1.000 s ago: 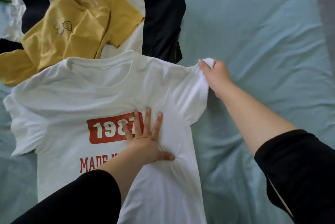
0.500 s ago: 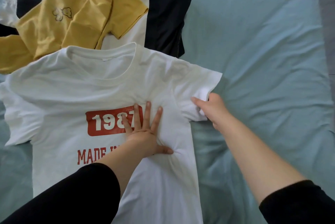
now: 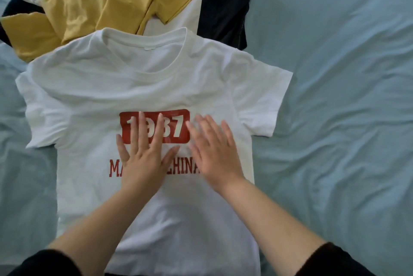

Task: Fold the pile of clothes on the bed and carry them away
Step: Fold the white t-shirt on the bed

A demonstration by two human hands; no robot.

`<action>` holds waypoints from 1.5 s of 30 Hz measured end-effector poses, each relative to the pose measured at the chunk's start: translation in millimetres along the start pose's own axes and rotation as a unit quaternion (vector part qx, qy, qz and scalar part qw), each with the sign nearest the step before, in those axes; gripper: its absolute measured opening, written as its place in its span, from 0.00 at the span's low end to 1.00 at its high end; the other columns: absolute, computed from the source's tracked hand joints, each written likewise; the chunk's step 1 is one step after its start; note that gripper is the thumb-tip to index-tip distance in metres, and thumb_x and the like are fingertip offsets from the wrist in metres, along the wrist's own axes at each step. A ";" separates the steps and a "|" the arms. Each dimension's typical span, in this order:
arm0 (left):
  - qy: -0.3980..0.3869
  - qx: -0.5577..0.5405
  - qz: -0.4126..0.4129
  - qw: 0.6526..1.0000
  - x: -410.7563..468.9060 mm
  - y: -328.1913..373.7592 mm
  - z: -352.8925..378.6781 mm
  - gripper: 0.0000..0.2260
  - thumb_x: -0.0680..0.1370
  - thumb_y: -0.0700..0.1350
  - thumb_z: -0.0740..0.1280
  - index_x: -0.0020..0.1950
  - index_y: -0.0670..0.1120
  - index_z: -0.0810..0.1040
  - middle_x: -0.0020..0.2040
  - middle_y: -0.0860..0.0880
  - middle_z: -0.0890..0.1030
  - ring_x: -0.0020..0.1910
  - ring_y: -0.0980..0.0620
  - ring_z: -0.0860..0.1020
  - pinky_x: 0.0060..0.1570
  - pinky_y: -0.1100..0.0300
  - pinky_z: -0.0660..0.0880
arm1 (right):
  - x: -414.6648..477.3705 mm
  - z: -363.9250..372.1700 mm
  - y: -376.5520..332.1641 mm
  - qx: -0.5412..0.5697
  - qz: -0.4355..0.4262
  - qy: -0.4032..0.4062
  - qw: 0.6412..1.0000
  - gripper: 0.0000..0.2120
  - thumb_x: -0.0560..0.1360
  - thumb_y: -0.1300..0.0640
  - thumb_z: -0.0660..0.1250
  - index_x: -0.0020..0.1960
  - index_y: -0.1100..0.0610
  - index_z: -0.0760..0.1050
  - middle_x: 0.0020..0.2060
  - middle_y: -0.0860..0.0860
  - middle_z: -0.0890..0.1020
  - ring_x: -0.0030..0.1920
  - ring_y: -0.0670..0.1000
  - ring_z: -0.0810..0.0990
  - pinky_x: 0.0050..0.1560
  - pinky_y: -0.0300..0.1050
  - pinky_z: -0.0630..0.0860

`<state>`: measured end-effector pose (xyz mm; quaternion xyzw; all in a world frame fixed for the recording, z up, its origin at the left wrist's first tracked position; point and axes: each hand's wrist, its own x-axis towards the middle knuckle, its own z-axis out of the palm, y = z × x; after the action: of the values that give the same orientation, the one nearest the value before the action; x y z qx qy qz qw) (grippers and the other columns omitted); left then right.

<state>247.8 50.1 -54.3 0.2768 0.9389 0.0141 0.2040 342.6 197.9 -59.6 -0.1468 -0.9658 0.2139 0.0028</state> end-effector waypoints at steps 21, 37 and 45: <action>-0.090 0.123 0.294 0.943 -92.7 -86.6 57.6 0.35 0.78 0.69 0.45 0.80 0.51 0.44 0.80 0.45 0.47 0.78 0.42 0.43 0.72 0.35 0.44 | -153.4 63.5 -26.1 -0.120 0.029 -0.090 0.988 0.31 0.80 0.41 0.51 0.77 0.55 0.57 0.77 0.55 0.58 0.77 0.54 0.54 0.75 0.57 0.51; -0.069 -0.303 -0.305 0.900 -181.4 -173.8 15.6 0.38 0.72 0.54 0.74 0.75 0.43 0.59 0.72 0.38 0.65 0.70 0.39 0.65 0.68 0.46 0.62 | -248.9 7.7 -45.3 0.208 0.570 -0.025 0.794 0.20 0.70 0.58 0.76 0.56 0.64 0.73 0.49 0.61 0.79 0.50 0.59 0.78 0.51 0.51 0.73; -0.148 -0.327 -0.318 0.878 -198.7 -199.4 1.4 0.18 0.81 0.51 0.61 0.46 0.35 0.76 0.44 0.38 0.79 0.48 0.38 0.77 0.46 0.48 0.71 | -242.8 -25.1 -31.6 0.293 0.584 -0.146 0.743 0.13 0.81 0.53 0.61 0.46 0.63 0.74 0.43 0.60 0.78 0.43 0.54 0.74 0.44 0.47 0.68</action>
<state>297.5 -223.2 -8.8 -0.1203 0.8772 0.2138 0.4127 567.8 111.8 -9.8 -0.6405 -0.5700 0.4647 -0.2212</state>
